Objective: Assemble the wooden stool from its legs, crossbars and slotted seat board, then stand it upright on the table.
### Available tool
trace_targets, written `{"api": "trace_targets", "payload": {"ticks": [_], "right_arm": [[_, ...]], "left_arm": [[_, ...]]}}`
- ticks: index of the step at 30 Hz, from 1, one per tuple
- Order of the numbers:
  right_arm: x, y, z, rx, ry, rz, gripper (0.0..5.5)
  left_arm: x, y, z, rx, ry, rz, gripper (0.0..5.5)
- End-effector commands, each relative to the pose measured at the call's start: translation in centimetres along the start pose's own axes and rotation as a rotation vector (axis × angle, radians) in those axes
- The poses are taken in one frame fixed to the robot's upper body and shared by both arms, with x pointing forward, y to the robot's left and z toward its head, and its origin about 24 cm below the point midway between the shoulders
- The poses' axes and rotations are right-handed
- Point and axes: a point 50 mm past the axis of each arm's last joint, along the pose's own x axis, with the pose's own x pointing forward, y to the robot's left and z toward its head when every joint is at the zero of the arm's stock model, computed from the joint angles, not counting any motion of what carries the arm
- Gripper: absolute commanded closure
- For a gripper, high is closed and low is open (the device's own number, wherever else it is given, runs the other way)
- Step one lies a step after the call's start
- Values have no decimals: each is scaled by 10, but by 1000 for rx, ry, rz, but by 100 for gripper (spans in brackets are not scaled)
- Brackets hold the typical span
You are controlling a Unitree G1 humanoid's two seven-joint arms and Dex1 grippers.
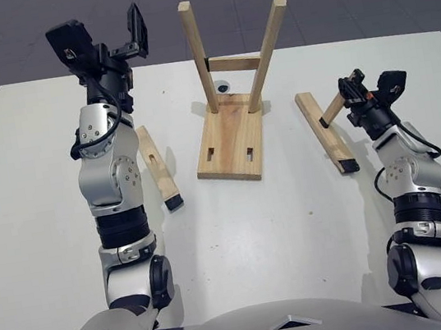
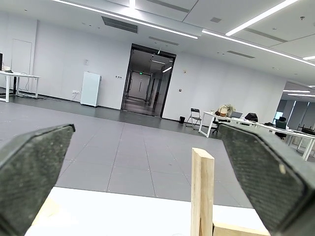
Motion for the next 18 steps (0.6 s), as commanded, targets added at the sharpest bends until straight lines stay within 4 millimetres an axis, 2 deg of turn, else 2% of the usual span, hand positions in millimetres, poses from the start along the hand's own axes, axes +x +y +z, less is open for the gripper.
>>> {"api": "trace_targets", "payload": {"ticks": [1,5,8,12,18], "right_arm": [[-5,0,-21,27,66,-80,509],[-18,8,-29,23,56,-164,509],[-30,14,-48,79,92,-255,509],[-43,31,-81,54,213,-256,509],[-57,42,-105,-13,323,-268,509]], "left_arm": [[2,-3,2,17,10,-17,10],[2,-8,2,16,10,-31,10],[2,-9,2,10,11,-28,10],[1,-10,1,9,19,-26,10],[-3,-11,0,18,28,-20,10]]}}
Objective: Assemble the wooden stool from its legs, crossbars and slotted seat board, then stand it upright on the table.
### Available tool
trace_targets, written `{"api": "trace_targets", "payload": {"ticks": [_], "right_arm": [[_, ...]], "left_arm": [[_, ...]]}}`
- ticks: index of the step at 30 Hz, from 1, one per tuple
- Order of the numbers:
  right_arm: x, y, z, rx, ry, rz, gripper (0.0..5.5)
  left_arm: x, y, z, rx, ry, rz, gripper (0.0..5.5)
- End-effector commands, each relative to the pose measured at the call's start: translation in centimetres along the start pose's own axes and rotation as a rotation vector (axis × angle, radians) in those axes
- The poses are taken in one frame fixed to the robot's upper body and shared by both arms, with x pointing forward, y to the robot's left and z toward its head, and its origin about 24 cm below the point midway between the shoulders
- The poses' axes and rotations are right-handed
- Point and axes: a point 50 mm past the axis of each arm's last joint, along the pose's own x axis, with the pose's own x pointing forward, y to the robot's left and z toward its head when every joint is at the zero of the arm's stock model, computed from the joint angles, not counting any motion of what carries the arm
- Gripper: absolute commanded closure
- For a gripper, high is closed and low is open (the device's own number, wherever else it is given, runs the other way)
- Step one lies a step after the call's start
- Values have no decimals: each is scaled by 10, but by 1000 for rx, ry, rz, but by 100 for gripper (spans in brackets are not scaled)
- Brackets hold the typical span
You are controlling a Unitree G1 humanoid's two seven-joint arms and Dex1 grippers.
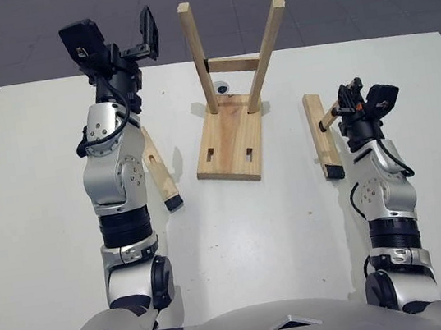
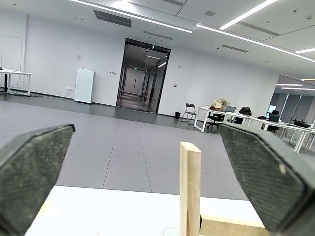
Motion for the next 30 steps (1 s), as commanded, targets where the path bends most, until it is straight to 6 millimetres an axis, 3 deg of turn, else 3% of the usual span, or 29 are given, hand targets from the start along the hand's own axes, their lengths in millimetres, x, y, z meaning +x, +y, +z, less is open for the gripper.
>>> {"api": "trace_targets", "payload": {"ticks": [1,13,24,25,30], "right_arm": [[-47,0,-83,-3,392,-70,509],[-72,-4,-107,-41,532,-124,509],[-50,-7,-86,-45,434,-120,509],[-49,-8,-86,-46,431,-120,472],[-43,-7,-82,-49,420,-111,397]], "left_arm": [[-3,-2,0,15,13,10,10],[-9,6,-1,31,27,47,10],[-4,4,0,23,23,52,10],[-4,4,-1,23,23,51,10],[-3,3,-1,17,19,52,10]]}}
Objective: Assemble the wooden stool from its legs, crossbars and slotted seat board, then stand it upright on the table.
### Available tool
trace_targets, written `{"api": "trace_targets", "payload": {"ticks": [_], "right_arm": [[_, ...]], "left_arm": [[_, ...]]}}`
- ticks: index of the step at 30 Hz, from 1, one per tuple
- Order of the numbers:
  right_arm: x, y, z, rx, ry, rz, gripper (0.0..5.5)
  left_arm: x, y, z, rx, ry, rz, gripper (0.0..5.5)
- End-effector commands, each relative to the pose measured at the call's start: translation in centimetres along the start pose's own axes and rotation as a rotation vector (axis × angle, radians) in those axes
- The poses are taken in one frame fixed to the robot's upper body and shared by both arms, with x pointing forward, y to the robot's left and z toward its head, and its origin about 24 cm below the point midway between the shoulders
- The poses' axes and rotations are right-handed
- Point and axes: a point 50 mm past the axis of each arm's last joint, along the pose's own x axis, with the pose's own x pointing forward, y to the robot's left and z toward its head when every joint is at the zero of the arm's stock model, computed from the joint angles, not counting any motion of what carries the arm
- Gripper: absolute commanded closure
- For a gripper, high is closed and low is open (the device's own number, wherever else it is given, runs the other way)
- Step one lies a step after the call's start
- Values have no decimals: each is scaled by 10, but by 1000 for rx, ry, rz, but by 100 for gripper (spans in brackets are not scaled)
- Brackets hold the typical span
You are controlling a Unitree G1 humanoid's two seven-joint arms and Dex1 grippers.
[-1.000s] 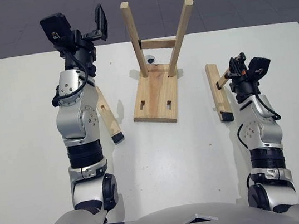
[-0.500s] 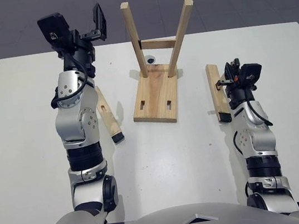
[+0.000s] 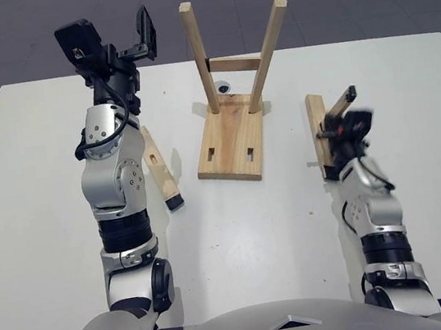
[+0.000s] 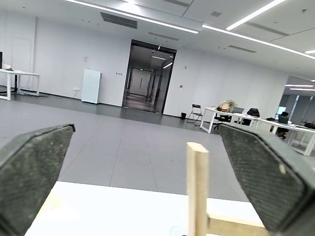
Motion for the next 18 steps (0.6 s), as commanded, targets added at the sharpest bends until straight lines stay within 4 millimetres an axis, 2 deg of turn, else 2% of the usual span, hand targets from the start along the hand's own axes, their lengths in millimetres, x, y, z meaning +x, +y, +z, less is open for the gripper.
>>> {"api": "trace_targets", "payload": {"ticks": [1,5,9,12,16,18], "right_arm": [[-10,-7,-39,9,201,-31,389],[-7,-7,-32,-1,179,-31,322],[-7,-5,-16,-27,121,-3,254],[-8,-4,3,-33,39,9,212],[-14,0,44,20,-139,49,161],[-14,-1,56,25,-179,47,130]], "left_arm": [[1,-1,-1,8,2,3,10],[2,-1,1,6,-6,5,10],[2,0,2,7,-12,8,10],[3,0,2,5,-13,10,10],[3,1,3,6,-14,14,10],[3,2,3,7,-15,17,10]]}}
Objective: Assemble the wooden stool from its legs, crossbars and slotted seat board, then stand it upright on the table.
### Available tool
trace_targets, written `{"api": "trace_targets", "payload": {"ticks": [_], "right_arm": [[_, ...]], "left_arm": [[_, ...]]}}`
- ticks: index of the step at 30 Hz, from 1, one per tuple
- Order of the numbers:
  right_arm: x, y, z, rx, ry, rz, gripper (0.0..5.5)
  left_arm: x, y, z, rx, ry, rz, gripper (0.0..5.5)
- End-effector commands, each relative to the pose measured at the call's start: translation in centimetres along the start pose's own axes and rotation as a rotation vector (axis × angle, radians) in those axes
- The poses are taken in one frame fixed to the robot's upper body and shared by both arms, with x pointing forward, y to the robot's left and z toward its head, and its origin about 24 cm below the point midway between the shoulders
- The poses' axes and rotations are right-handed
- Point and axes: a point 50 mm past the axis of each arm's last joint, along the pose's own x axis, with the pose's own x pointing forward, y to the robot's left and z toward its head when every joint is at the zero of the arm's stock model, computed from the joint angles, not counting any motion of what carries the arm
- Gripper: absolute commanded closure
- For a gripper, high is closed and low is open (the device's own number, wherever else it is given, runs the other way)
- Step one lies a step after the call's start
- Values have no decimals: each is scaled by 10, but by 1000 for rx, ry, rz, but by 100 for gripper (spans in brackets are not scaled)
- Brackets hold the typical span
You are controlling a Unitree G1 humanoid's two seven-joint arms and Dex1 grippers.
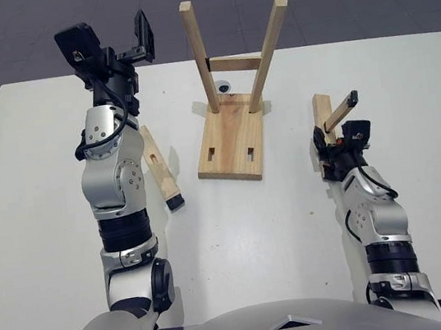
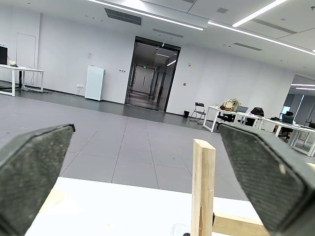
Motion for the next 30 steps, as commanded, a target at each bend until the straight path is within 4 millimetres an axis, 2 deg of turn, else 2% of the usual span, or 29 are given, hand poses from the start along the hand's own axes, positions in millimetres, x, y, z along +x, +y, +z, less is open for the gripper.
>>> {"api": "trace_targets", "payload": {"ticks": [1,8,15,21,24,27,30], "right_arm": [[1,2,34,8,-123,16,116],[9,10,74,11,-253,59,11],[26,4,94,28,-336,25,11],[44,-6,83,42,-275,-34,11],[49,-4,85,48,-284,-22,11],[50,-2,99,50,-336,-7,11],[47,0,133,56,-451,8,11]], "left_arm": [[2,1,5,11,-21,10,10],[3,0,4,6,-26,16,10],[3,-1,2,-2,-27,20,10],[4,-3,0,1,-20,14,10],[4,-3,-2,2,-14,18,10],[4,-3,-2,3,-12,20,10],[3,-1,-2,4,-13,28,10]]}}
